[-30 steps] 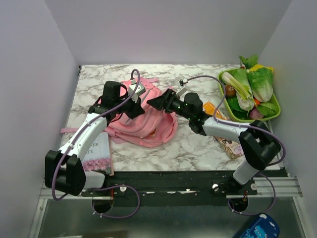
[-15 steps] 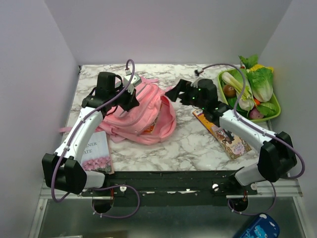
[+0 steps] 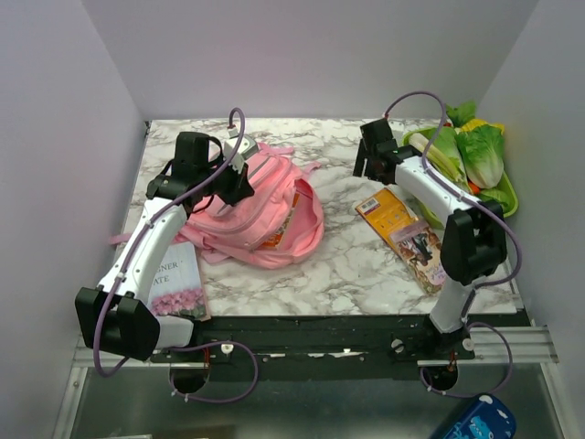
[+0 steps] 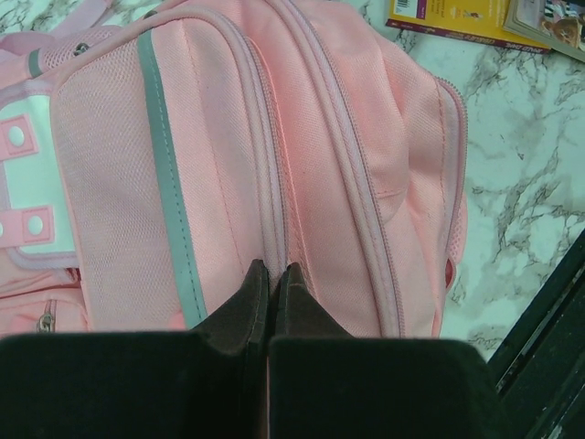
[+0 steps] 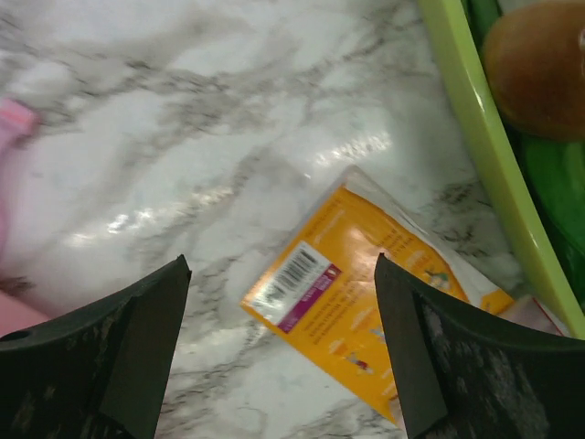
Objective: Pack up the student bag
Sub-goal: Pick up the book from the center of the board.
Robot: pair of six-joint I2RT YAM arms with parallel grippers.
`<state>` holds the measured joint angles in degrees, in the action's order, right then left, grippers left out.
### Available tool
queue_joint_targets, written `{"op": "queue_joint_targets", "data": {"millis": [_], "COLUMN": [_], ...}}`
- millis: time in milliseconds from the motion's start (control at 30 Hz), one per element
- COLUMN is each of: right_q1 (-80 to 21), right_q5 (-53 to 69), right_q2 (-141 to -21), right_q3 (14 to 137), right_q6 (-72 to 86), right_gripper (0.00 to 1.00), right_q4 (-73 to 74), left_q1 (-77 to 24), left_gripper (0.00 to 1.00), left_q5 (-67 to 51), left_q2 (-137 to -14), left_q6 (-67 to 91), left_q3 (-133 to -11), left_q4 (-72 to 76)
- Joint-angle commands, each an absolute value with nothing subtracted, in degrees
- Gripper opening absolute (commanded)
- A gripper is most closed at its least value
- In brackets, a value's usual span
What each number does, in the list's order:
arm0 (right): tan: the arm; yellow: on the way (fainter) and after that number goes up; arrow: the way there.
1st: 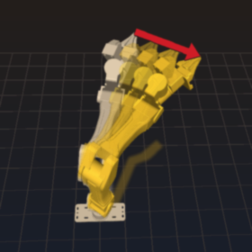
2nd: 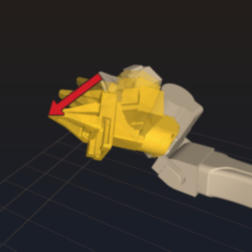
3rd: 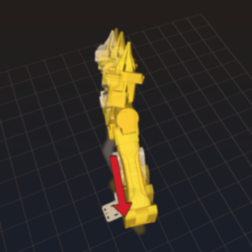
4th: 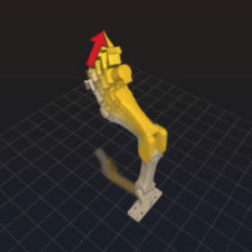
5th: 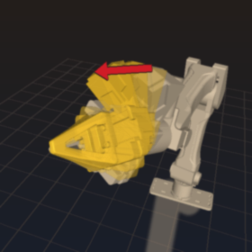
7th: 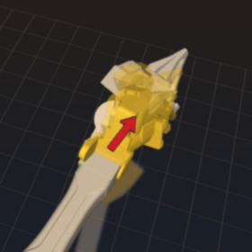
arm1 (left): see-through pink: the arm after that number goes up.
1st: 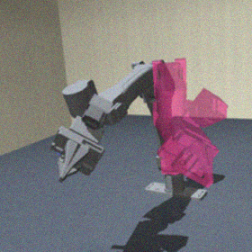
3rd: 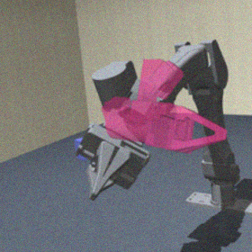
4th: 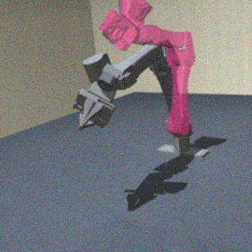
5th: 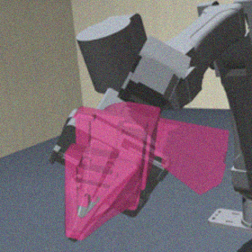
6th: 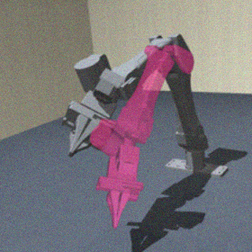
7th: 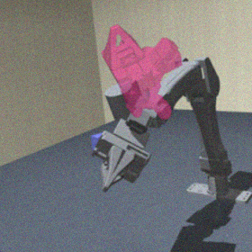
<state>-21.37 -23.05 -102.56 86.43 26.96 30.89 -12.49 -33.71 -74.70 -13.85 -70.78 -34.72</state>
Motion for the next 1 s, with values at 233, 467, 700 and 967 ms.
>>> {"op": "queue_joint_targets", "data": {"millis": [233, 467, 700, 967], "right_q1": [-16.71, -12.48, -11.87, -11.78], "right_q5": [-30.85, -22.00, -15.48, -1.35], "right_q2": [-111.35, -113.11, -115.48, -115.75], "right_q3": [86.58, 86.66, 88.33, 85.97], "right_q6": [25.32, 21.98, 21.36, 24.78], "right_gripper": [0.94, 0.97, 1.00, 1.00], "right_q4": [41.84, 39.46, 40.60, 40.34], "left_q1": [-12.04, -11.87, -11.69, -11.43], "left_gripper": [0.00, 0.00, 0.00, 0.00], "left_q5": [-37.44, -37.53, -37.27, -36.48], "left_q2": [-70.49, -71.37, -71.72, -70.67], "left_q6": [-15.64, -14.85, -14.06, -13.54], "left_q3": [-73.21, -73.39, -74.71, -75.06], "left_q4": [-31.47, -30.94, -30.76, -31.37]}}
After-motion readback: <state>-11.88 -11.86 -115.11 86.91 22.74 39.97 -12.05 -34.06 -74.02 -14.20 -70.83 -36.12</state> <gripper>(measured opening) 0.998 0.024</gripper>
